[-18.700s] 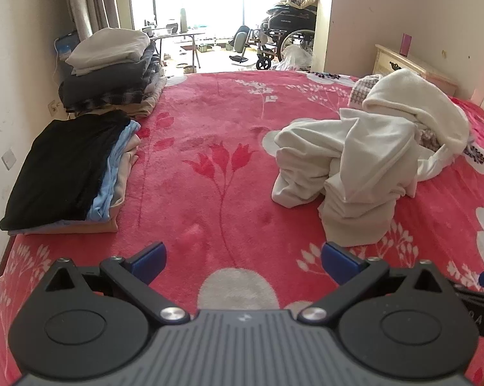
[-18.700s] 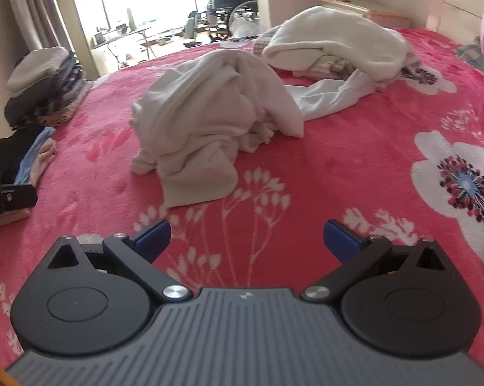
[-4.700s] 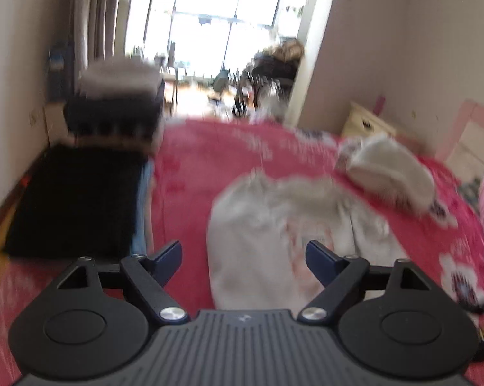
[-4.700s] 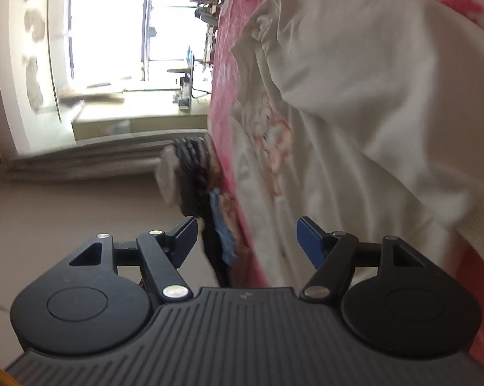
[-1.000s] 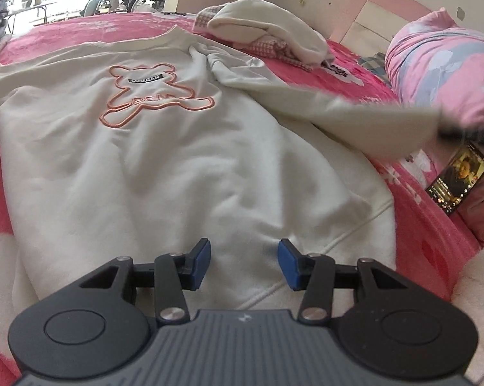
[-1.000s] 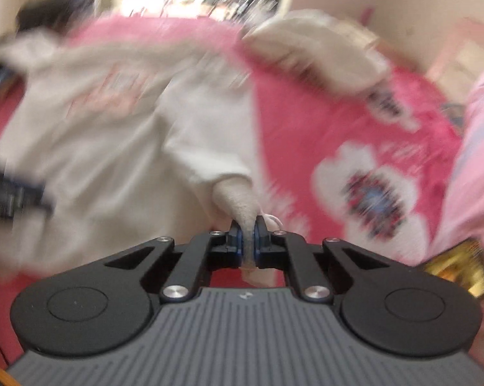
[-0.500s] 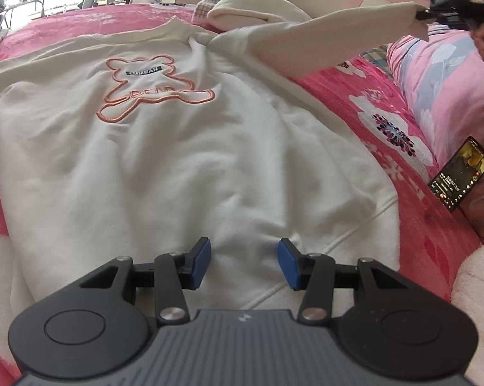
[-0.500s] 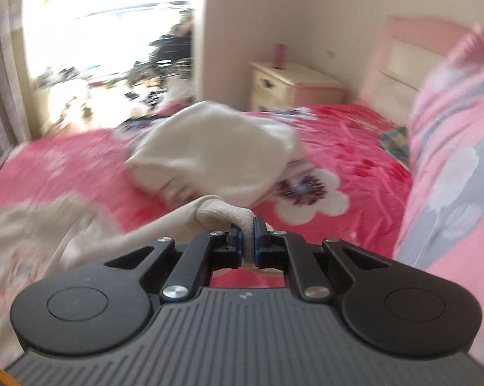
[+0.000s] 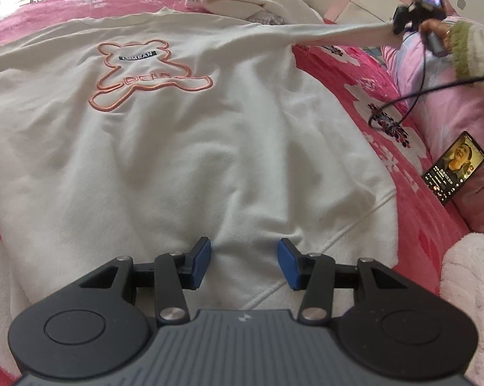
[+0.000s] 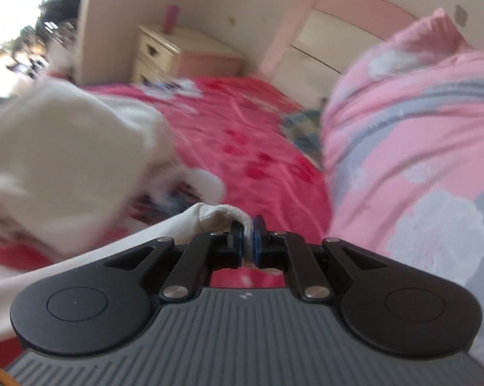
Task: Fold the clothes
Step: 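Grasp the other sleeve cuff with the right gripper and pull it straight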
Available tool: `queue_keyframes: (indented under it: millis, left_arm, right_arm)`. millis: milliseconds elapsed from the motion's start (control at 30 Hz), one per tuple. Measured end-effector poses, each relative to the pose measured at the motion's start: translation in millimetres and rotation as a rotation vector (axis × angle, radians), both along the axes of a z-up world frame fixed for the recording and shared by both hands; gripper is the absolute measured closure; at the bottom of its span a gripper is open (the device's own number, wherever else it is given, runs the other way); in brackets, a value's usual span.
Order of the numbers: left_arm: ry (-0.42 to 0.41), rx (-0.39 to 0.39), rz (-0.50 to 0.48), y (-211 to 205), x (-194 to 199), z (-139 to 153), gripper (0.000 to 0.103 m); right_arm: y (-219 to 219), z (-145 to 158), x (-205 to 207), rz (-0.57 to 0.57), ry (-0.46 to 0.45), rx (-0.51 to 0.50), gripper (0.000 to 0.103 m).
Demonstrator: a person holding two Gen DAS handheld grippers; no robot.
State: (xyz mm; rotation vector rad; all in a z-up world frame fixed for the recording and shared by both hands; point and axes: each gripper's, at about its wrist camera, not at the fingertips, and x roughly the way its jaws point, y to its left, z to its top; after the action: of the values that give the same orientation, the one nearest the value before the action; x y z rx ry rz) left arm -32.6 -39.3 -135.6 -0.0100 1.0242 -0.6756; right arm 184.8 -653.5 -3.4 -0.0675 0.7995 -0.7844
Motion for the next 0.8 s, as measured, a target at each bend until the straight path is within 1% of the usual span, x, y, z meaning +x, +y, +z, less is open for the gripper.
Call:
queue_keyframes:
  millis: [33, 67, 100, 133, 167, 200, 233, 333, 400, 433, 500, 567, 633, 700, 800]
  left_arm:
    - [0.003, -0.001, -0.003, -0.1, 0.9, -0.3, 0.055]
    - [0.005, -0.001, -0.005, -0.1, 1.7, -0.5, 0.055]
    - [0.006, -0.002, -0.007, -0.3, 2.1, -0.7, 0.055]
    - [0.008, -0.004, -0.007, -0.3, 2.4, -0.9, 0.055]
    - [0.010, -0.005, -0.007, 0.0, 2.6, -1.0, 0.055]
    - [0.010, -0.007, -0.008, 0.3, 2.6, -1.0, 0.055]
    - [0.008, -0.008, -0.009, 0.6, 2.6, -1.0, 0.055]
    - [0.004, -0.017, -0.001, 1.8, 1.7, -1.0, 0.054]
    - [0.003, -0.028, 0.013, 2.4, 0.6, -0.5, 0.054]
    - [0.003, -0.033, 0.021, 2.8, 0.0, 0.0, 0.053]
    - [0.004, -0.048, 0.042, 4.0, -1.7, 2.2, 0.053]
    - [0.007, -0.070, 0.065, 7.4, -4.1, 5.9, 0.052]
    - [0.004, -0.100, 0.086, 13.1, -8.2, 11.4, 0.052]
    - [-0.001, -0.132, 0.104, 20.6, -14.6, 18.6, 0.052]
    - [-0.004, -0.160, 0.126, 39.0, -30.7, 30.0, 0.051]
  right_arm:
    - [-6.9, -15.4, 3.6, -0.029, 0.046, 0.013, 0.088]
    - [-13.1, -34.4, 7.1, -0.059, 0.122, 0.040, 0.079]
    - [-17.5, -53.8, 8.6, -0.089, 0.201, 0.056, 0.075]
    - [-19.1, -69.1, 7.6, -0.103, 0.255, 0.064, 0.069]
    - [-18.8, -80.6, 5.6, -0.106, 0.290, 0.075, 0.060]
    - [-17.4, -88.2, 3.4, -0.105, 0.309, 0.085, 0.055]
    - [-15.8, -93.0, 1.2, -0.103, 0.319, 0.097, 0.047]
    - [-6.5, -94.4, -8.2, -0.093, 0.328, 0.129, 0.044]
    - [4.5, -81.0, -15.8, -0.077, 0.288, 0.159, 0.043]
    - [11.4, -70.6, -20.0, -0.061, 0.249, 0.185, 0.041]
    - [27.8, -46.0, -34.2, -0.009, 0.143, 0.258, 0.041]
    - [49.0, -19.3, -56.9, 0.077, 0.007, 0.355, 0.041]
    - [73.5, 0.9, -82.3, 0.155, -0.099, 0.462, 0.040]
    - [102.3, 11.4, -112.3, 0.225, -0.165, 0.594, 0.040]
    - [147.0, 12.6, -155.8, 0.319, -0.202, 0.752, 0.040]
